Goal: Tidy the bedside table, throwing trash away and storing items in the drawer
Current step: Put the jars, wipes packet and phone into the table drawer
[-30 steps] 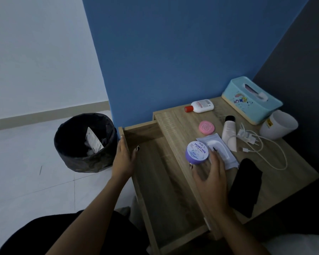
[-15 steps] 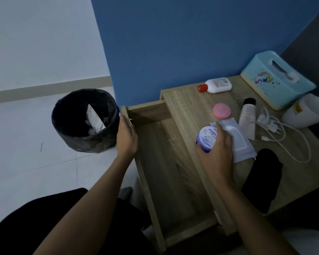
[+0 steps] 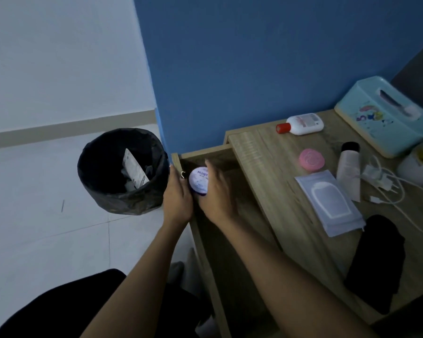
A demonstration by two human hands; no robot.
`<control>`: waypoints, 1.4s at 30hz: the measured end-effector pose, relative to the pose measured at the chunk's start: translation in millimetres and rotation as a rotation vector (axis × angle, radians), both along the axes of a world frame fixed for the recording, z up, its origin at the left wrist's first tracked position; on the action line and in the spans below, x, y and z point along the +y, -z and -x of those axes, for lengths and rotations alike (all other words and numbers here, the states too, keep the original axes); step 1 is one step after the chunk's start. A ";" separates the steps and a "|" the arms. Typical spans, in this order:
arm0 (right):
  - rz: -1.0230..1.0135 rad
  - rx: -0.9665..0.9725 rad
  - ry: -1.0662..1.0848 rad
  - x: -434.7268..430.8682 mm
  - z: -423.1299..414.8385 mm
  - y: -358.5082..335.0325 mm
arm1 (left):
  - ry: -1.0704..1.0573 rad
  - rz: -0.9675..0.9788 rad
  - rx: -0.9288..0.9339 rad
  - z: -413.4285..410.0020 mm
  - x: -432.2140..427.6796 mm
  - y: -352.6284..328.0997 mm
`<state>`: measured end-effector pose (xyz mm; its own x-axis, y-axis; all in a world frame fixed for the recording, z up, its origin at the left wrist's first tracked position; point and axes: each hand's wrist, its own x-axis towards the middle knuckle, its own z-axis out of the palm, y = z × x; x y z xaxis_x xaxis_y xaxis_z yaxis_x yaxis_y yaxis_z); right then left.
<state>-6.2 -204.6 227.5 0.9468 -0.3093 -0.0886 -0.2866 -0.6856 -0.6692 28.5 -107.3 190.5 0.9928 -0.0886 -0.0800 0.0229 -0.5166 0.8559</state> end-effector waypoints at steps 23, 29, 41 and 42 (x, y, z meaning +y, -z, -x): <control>0.118 0.149 -0.032 11.5 -48.1 103.6 | 0.028 0.037 -0.042 0.5 0.1 -0.4; 0.082 0.071 -0.044 5.2 -25.6 37.7 | 0.006 0.054 0.004 2.3 1.0 -5.8; 0.415 -0.080 0.407 -123.3 96.0 -76.2 | -0.004 -0.010 0.127 0.7 -3.0 -11.8; 0.443 -0.038 0.427 -132.3 107.1 -74.3 | -0.005 -0.004 0.132 0.5 -3.3 -11.8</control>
